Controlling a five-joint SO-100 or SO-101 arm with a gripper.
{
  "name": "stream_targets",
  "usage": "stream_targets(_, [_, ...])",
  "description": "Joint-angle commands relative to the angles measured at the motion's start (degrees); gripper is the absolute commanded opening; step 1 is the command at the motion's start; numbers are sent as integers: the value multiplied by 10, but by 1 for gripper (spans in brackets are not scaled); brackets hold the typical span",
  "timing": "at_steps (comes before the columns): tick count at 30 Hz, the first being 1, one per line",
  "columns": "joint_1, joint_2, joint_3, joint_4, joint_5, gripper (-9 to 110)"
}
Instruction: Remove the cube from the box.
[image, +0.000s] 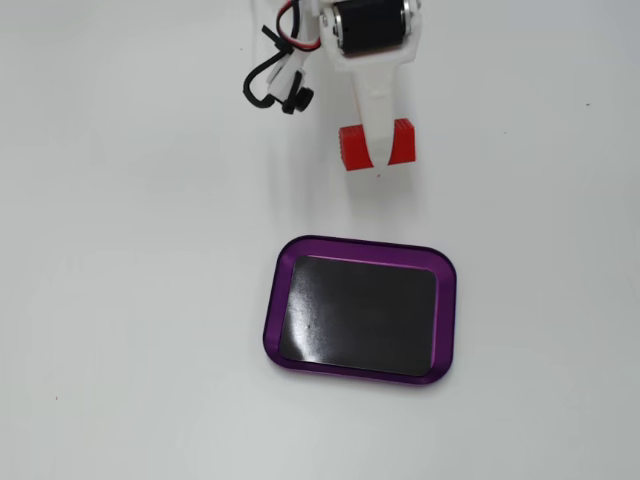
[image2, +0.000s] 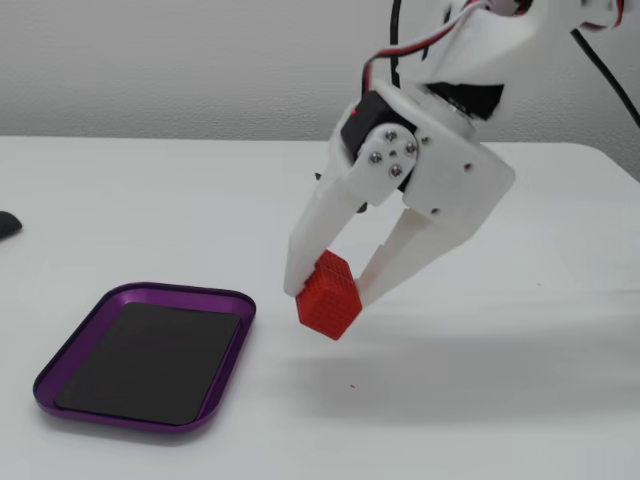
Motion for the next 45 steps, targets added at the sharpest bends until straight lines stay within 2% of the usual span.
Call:
stream_targets(1, [1,23,37,-49,-2,0])
stream_targets(13, [1,22,110,-130,-2,0])
stream_targets(29, [2,29,114,-121,-1,15])
stream_targets(37, [6,79,27,-15,-2,20])
stream_targets(45, [8,305,-63,69,-2,22])
